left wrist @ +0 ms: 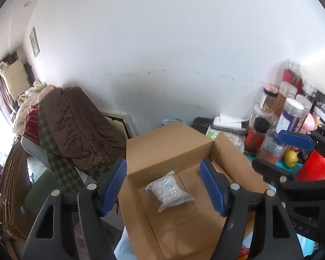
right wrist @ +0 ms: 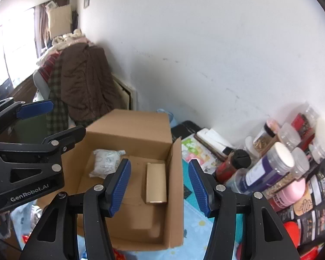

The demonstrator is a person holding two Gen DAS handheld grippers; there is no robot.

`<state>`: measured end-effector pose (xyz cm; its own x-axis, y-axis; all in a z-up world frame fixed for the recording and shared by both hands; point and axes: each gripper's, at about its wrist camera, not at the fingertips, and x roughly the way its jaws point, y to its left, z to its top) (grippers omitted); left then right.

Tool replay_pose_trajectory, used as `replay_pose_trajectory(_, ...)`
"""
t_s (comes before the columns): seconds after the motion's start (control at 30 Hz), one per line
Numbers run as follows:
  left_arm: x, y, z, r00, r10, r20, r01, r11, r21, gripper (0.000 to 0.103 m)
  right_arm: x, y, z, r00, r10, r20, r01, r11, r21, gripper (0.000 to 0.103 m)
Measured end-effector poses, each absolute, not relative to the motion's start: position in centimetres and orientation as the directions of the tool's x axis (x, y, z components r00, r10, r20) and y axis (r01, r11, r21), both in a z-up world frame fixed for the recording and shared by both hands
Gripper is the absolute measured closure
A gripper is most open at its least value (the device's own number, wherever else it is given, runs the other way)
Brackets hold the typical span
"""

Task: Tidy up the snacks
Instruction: 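Withdraw both open tools from the box back over the table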

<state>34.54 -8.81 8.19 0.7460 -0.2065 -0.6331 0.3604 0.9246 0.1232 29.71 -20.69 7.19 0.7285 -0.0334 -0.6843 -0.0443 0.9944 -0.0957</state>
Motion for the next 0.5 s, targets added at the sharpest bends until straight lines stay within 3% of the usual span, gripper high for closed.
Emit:
replay_pose_trajectory(0.1, 33.1, -8.4, 9.4, 0.759, -0.222, -0.612, 0.362, 0.925, 0.113, 0.033, 28.2, -20.5, 8.1, 0.753, -0.026, -0.658, -0.05, 0.994, -0.097, 0.039)
replay_pose_trajectory(0.23, 30.7, -7.7, 10.4, 0.778, -0.239, -0.581, 0.368, 0.923, 0.112, 0.024, 25.7, -20.2, 9.2, 0.78, -0.037, -0.625, -0.038, 0.994, -0.106, 0.039)
replay_pose_trajectory(0.5, 26.1, -6.7, 10.9, 0.786, -0.285, -0.549, 0.395, 0.914, 0.091, 0.023, 20.3, -20.2, 10.2, 0.825, -0.052, -0.562, -0.02, 0.992, -0.122, 0.028)
